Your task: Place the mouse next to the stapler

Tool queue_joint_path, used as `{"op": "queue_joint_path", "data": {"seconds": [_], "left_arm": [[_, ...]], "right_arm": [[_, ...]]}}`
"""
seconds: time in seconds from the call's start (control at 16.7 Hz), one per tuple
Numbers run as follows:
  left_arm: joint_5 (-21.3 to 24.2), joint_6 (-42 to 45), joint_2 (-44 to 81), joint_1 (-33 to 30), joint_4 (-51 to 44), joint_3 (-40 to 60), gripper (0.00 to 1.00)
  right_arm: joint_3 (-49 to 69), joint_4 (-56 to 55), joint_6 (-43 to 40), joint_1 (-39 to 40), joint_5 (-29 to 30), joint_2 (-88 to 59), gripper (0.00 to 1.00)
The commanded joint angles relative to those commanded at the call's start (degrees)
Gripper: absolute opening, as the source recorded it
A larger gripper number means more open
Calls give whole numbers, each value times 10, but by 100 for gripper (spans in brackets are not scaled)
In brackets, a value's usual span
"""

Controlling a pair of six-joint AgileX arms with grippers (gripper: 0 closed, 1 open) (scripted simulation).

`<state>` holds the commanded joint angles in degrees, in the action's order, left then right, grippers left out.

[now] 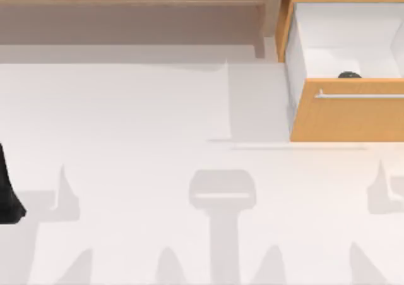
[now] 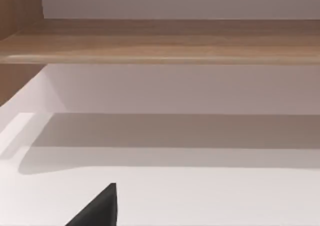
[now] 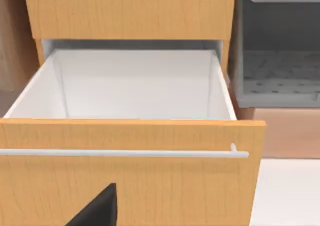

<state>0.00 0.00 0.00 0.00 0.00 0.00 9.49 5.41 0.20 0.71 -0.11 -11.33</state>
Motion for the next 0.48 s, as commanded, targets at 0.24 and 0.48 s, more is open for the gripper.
{"op": "queue_joint_path", "data": {"seconds": [0.24,0.48], "left_arm": [[0,0,0,0,0,0,100],[0,0,0,0,0,0,100]], "right_arm": [[143,80,5,12,-2,-164,100],[325,182,13,27,-2,-370,100]]}}
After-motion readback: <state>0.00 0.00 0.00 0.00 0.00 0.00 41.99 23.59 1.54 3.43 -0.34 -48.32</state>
